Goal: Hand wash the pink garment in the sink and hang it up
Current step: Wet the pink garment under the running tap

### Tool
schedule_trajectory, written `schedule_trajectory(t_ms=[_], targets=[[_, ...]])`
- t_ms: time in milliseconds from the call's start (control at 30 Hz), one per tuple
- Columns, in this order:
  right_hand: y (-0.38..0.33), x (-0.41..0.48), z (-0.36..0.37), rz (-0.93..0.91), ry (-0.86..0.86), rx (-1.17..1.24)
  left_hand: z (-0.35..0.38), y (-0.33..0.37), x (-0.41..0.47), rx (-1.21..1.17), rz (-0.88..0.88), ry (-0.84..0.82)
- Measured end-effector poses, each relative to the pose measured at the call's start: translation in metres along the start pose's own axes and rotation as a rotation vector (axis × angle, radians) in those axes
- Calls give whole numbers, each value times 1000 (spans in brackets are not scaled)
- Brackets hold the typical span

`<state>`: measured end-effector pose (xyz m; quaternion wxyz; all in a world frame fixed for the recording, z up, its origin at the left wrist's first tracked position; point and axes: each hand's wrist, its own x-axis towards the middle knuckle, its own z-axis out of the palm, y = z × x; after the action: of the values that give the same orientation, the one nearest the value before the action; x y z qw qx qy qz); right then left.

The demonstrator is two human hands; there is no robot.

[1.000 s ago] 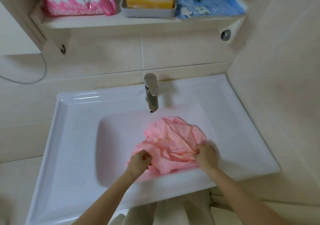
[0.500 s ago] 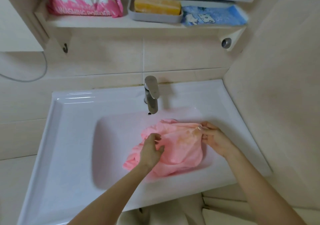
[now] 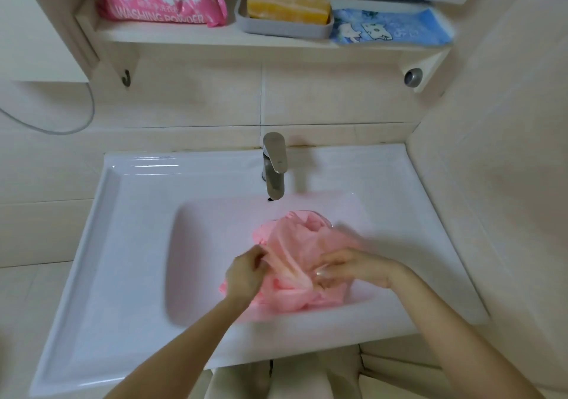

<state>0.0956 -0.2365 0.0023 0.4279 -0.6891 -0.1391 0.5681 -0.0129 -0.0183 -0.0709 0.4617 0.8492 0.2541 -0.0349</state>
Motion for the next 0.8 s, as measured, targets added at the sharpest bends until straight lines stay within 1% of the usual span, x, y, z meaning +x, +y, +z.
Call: schedule_trajectory(t_ms=[33, 67, 100, 167, 200, 233, 267, 300, 400, 433, 500, 600, 700, 800], targets=[[6, 5, -1, 62, 17, -77, -9, -21, -6, -44, -87, 71], [15, 13, -4, 102, 127, -105, -18, -41, -12, -67, -166, 125], [25, 22, -10, 126, 302, -104, -26, -59, -18, -51, -221, 151], [43, 41, -22, 126, 690, -144, -38, -83, -25, -24, -263, 141], [48, 48, -26, 115, 828, -221, -41, -88, -28, -49, -265, 128], [53, 55, -28, 108, 904, -313, -42, -91, -31, -92, -277, 117], [57, 60, -30, 119, 930, -402, -43, -91, -33, -159, -293, 116], [59, 65, -29, 135, 912, -458, -44, -90, -34, -251, -321, 114], [65, 74, -22, 181, 758, -436, -50, -84, -34, -608, -410, 113], [69, 74, -21, 203, 734, -434, -53, -82, -33, -721, -428, 129], [74, 70, -24, 190, 791, -466, -60, -80, -29, -856, -440, 162], [74, 60, -42, 96, 929, -328, -70, -76, -26, -864, -412, 213], [53, 52, -61, -77, 1036, -221, -77, -60, -19, -828, -350, 256], [10, 36, -70, -261, 985, -61, -85, -34, -6, -744, -246, 298]])
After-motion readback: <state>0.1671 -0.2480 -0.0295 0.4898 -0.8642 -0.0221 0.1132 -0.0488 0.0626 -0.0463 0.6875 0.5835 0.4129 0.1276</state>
